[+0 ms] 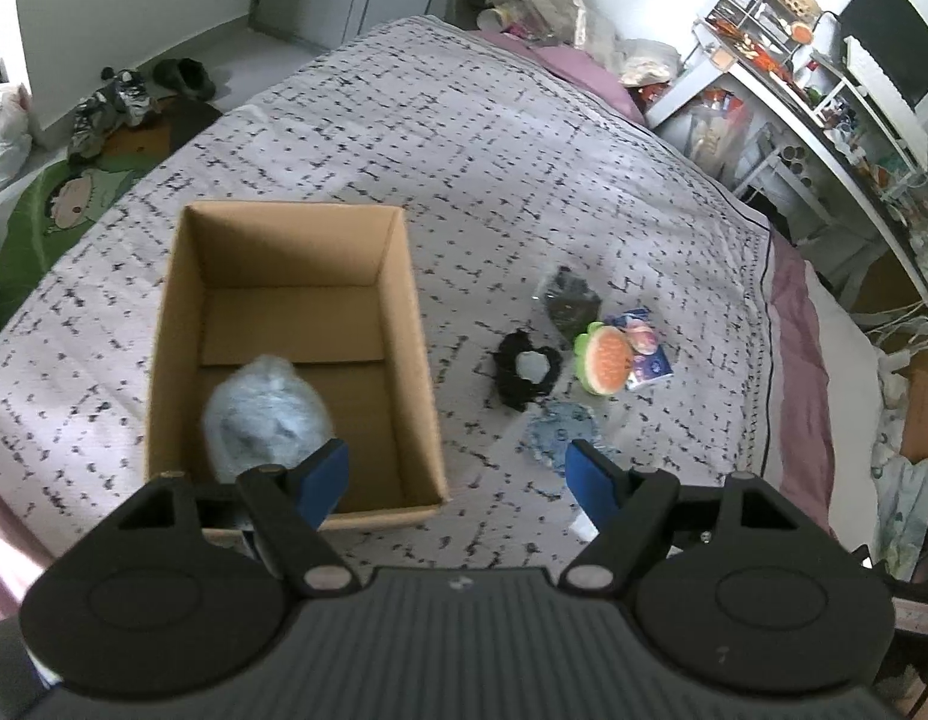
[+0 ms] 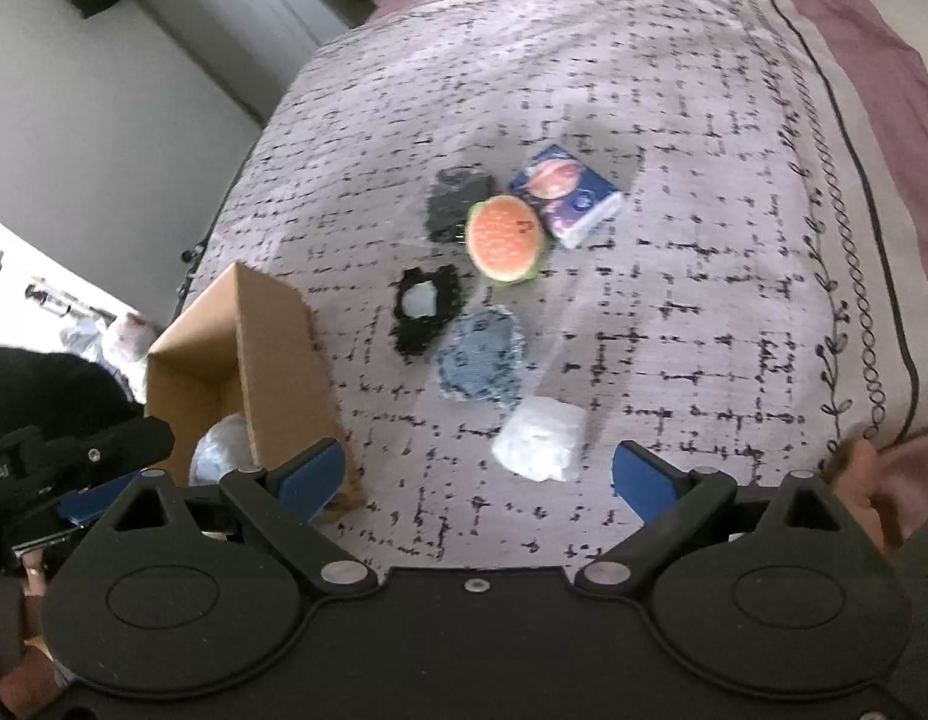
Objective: Organize soft objects
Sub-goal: 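Close the right gripper on the white fluffy ball while the left gripper approaches the blue-grey plush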
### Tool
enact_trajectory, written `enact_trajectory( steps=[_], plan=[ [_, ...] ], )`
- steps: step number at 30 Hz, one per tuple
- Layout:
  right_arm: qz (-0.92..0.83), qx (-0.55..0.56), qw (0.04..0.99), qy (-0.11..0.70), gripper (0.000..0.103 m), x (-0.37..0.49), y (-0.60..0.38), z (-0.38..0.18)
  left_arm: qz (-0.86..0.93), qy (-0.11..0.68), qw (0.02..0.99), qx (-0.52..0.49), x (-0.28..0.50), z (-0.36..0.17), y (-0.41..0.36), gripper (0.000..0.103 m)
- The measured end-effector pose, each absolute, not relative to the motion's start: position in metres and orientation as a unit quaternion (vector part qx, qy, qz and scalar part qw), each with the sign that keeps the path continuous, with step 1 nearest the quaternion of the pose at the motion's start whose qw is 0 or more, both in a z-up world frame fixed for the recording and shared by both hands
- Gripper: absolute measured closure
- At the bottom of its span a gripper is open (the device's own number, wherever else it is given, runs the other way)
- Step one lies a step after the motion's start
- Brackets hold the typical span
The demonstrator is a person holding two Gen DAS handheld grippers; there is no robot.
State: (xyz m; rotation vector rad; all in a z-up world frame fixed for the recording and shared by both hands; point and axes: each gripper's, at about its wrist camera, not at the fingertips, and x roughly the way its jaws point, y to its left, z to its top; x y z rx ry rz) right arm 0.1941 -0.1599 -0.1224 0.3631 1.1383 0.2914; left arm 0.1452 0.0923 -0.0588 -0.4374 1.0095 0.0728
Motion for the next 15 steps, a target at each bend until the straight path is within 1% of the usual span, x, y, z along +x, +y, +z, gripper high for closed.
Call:
enact_trajectory(
  steps=[7,12,14,15],
  plan=[
    [0.119,0.2,0.804,0.547,0.015,0.202,-0.175,-0.133,0.014,0.481,0.85,-0.213,0.162,-0.069,0.071,0.026],
    [0.112,0.215,0.792,0.561,0.024,0.21,-0.177,-0.145,-0.004,0.484,0.849,-0.211,0.175,-0.074,0.057,0.026],
    [0.108,0.219,0.788,0.566,0.03,0.213,-0.178,-0.151,-0.009,0.489,0.846,-0.213,0.181,-0.077,0.055,0.026],
    [0.106,0.221,0.786,0.568,0.03,0.215,-0.178,-0.154,-0.011,0.491,0.845,-0.214,0.183,-0.079,0.054,0.027]
  ],
)
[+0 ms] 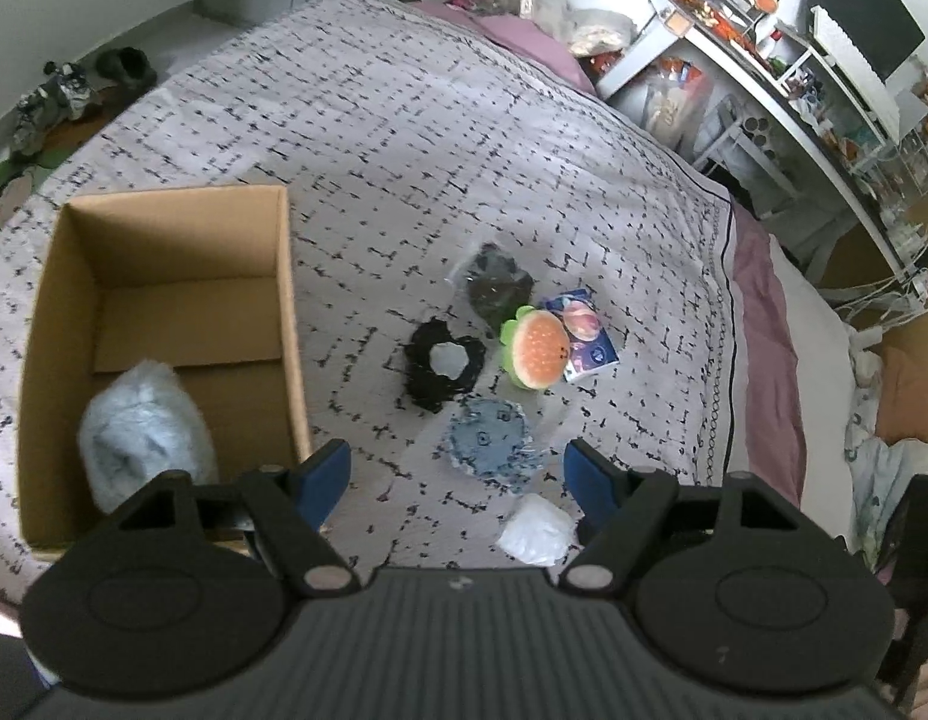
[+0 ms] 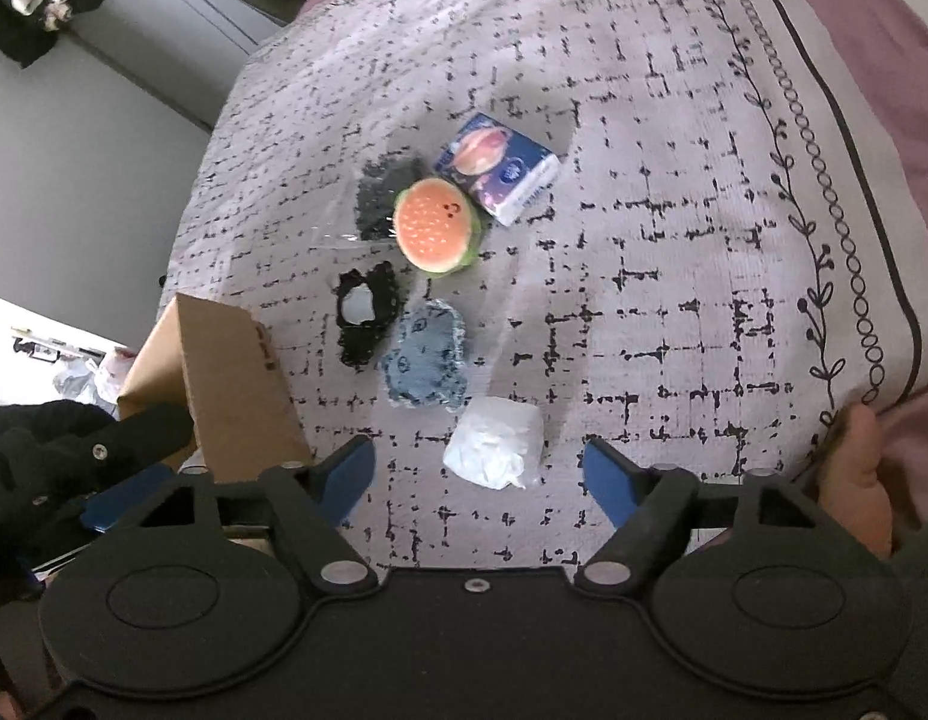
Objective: Organize soft objects
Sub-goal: 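Close the right gripper on the white fluffy ball while the left gripper approaches the blue-grey plush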
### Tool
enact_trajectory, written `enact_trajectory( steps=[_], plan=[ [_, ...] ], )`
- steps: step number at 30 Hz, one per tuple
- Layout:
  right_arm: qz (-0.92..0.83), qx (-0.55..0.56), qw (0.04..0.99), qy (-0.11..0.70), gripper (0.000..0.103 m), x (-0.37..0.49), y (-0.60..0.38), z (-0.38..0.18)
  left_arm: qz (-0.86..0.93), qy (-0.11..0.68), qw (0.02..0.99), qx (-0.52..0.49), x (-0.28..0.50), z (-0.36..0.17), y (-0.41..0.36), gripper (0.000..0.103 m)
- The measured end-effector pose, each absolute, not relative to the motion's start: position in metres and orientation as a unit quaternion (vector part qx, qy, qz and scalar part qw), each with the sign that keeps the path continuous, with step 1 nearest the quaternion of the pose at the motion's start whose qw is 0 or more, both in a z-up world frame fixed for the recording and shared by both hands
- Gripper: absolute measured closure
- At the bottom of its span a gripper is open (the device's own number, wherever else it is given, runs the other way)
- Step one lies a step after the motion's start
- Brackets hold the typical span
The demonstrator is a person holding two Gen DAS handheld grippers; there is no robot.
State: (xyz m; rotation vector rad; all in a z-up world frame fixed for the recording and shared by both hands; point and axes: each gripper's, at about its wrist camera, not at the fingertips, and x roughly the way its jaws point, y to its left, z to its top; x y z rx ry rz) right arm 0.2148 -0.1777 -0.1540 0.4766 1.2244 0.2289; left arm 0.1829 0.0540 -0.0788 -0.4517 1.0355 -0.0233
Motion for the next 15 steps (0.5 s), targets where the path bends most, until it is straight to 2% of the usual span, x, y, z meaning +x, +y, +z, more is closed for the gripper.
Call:
enact_trajectory(
  steps=[15],
  plan=[
    [0.107,0.224,0.753,0.61,0.033,0.24,-0.166,-0.196,-0.037,0.516,0.828,-0.216,0.223,-0.104,0.04,0.036]
  ],
)
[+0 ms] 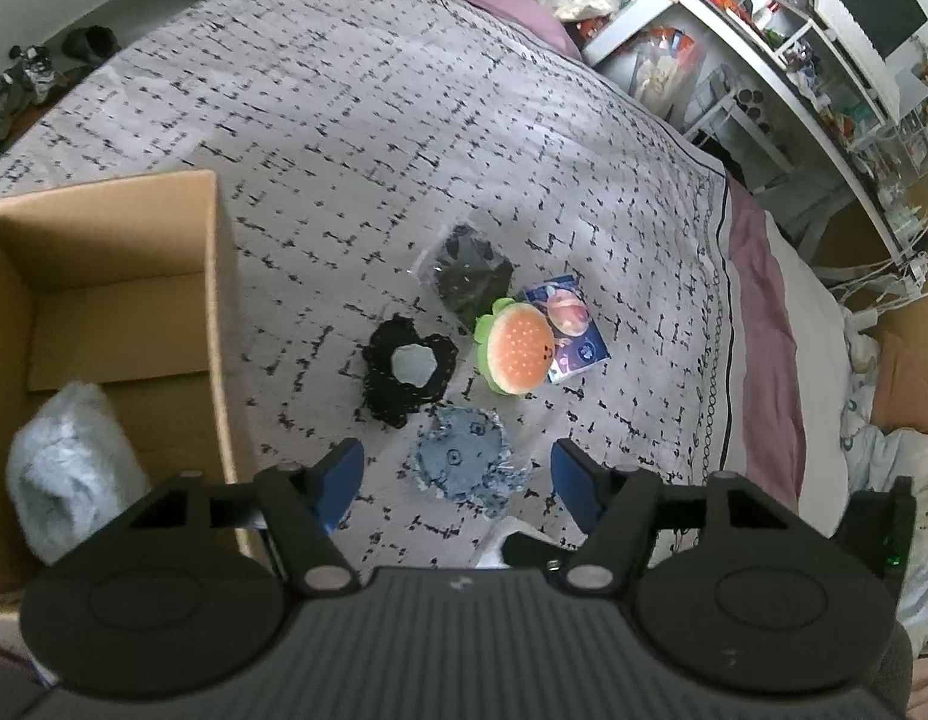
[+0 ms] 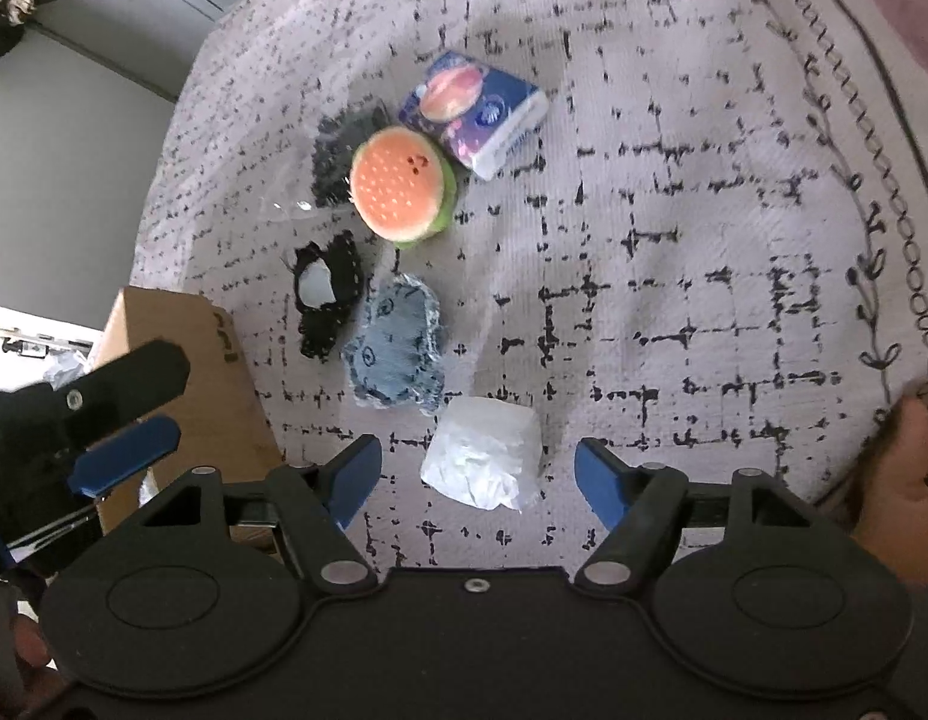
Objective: Organize soft objects
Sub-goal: 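Close the right gripper on the white fluffy ball while the left gripper approaches the blue-grey plush, then grasp the blue-grey round plush with the left gripper while the right gripper holds the white ball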
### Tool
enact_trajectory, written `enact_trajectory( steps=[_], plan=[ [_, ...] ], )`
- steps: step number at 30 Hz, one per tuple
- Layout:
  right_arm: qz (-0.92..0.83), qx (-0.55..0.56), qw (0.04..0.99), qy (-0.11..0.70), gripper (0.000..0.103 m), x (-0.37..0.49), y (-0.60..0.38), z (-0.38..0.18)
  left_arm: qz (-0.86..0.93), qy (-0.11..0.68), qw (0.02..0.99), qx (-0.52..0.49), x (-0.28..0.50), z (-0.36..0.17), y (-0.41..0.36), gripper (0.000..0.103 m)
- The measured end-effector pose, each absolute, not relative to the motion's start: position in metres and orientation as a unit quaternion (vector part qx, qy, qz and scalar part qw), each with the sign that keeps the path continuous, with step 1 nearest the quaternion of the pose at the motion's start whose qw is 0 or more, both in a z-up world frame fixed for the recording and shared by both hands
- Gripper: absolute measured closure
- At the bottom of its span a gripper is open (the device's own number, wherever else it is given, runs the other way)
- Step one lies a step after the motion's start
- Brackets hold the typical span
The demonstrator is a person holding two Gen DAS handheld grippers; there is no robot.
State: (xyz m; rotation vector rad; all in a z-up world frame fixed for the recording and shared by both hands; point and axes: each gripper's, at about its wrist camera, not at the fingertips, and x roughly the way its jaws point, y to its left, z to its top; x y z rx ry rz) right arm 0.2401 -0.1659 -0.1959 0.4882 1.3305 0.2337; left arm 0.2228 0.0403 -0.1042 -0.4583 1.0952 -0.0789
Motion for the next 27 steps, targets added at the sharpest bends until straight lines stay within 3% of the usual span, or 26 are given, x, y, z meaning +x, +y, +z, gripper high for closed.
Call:
enact_trajectory(
  steps=[1,3,4,24,27],
  plan=[
    [0.108,0.222,0.752,0.611,0.036,0.241,-0.164,-0.198,-0.038,0.519,0.826,-0.215,0.226,-0.107,0.038,0.037],
    [0.114,0.218,0.748,0.617,0.057,0.243,-0.162,-0.204,-0.042,0.525,0.822,-0.217,0.232,-0.113,0.035,0.039],
    [0.114,0.22,0.746,0.618,0.059,0.244,-0.162,-0.207,-0.043,0.528,0.82,-0.218,0.235,-0.116,0.033,0.04],
    [0.103,0.24,0.762,0.593,0.06,0.255,-0.188,-0.211,-0.024,0.598,0.773,-0.209,0.277,-0.187,0.004,0.04],
    [0.104,0.238,0.762,0.593,0.06,0.257,-0.188,-0.212,-0.02,0.606,0.767,-0.207,0.279,-0.196,0.001,0.049]
  ],
)
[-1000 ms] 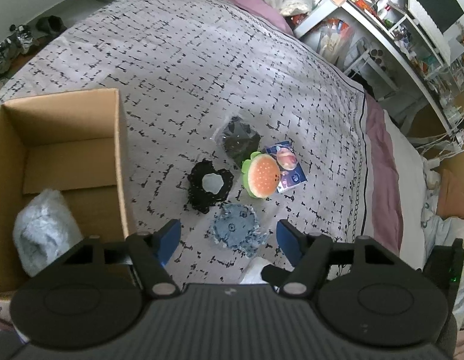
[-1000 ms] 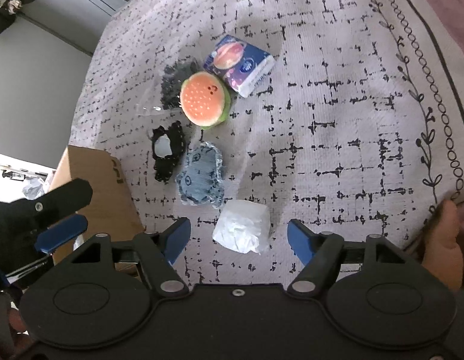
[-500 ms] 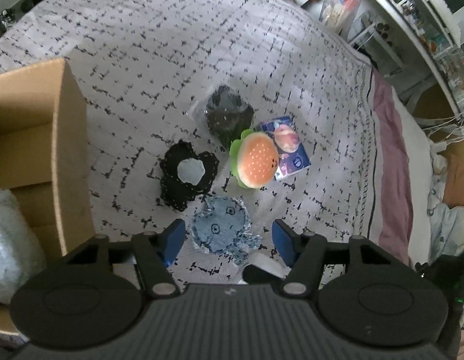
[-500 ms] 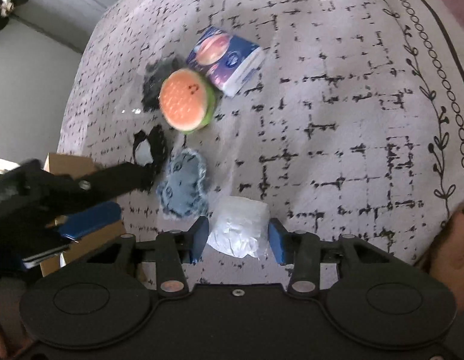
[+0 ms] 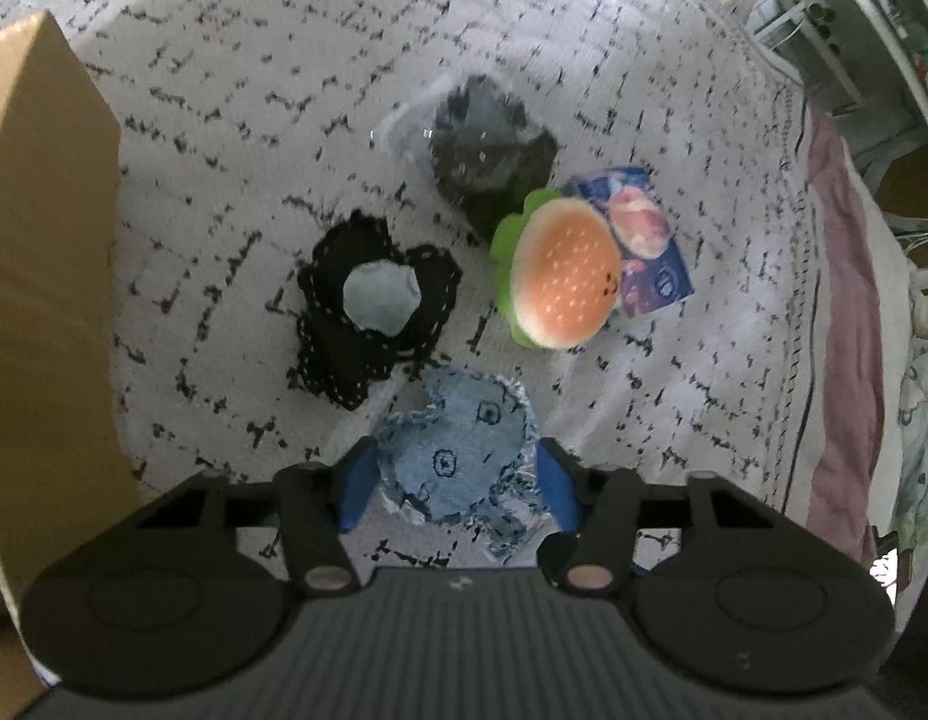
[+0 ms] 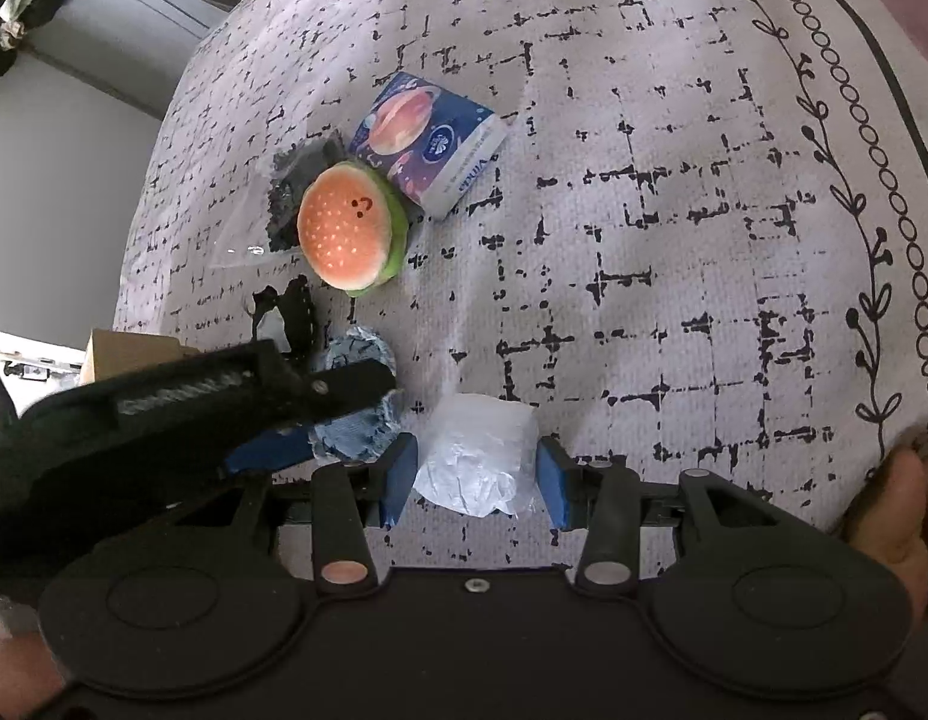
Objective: Organize soft objects
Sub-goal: 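Grasp the blue-grey round plush with the left gripper while the right gripper holds the white ball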
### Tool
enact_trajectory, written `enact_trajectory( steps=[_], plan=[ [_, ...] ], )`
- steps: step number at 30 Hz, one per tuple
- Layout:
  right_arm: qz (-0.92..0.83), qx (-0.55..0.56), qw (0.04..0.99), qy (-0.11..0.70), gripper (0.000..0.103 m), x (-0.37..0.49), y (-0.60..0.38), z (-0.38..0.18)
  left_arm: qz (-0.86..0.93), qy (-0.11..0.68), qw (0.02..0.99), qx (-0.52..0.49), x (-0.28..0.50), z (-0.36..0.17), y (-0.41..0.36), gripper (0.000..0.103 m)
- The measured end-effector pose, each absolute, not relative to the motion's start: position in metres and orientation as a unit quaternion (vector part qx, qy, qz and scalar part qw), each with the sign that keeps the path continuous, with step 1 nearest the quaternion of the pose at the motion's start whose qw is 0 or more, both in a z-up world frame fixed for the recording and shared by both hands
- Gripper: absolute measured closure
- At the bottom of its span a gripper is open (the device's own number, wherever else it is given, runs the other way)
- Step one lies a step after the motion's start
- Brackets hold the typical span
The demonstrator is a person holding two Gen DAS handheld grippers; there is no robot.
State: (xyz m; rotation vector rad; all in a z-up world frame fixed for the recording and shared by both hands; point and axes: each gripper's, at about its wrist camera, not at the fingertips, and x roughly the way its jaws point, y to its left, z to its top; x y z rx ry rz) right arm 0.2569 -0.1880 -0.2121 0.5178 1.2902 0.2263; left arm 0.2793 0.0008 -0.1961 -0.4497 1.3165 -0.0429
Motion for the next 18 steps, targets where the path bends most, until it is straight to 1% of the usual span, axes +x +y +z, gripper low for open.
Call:
enact_trajectory(
  steps=[2,4,6,8,13,14,15,18],
  plan=[
    [0.107,0.227,0.766,0.592,0.06,0.257,-0.185,-0.211,-0.016,0.603,0.771,-0.205,0.279,-0.197,0.0,0.055],
    [0.11,0.215,0.771,0.589,0.06,0.257,-0.182,-0.21,-0.017,0.602,0.773,-0.2,0.28,-0.196,0.0,0.064],
    [0.111,0.208,0.774,0.588,0.06,0.257,-0.179,-0.208,-0.023,0.603,0.773,-0.198,0.281,-0.194,-0.001,0.069],
    [0.112,0.204,0.775,0.587,0.061,0.257,-0.178,-0.206,-0.028,0.599,0.775,-0.199,0.28,-0.19,-0.001,0.072],
    [0.114,0.199,0.779,0.583,0.061,0.254,-0.178,-0.196,-0.033,0.583,0.786,-0.201,0.273,-0.175,-0.002,0.086],
    [0.115,0.198,0.781,0.582,0.061,0.253,-0.177,-0.194,-0.034,0.579,0.789,-0.2,0.271,-0.171,-0.002,0.087],
    [0.116,0.197,0.782,0.58,0.061,0.251,-0.177,-0.191,-0.035,0.574,0.794,-0.197,0.269,-0.167,-0.002,0.09],
    [0.117,0.195,0.786,0.575,0.061,0.248,-0.177,-0.184,-0.041,0.562,0.802,-0.197,0.261,-0.157,0.0,0.093]
  ],
)
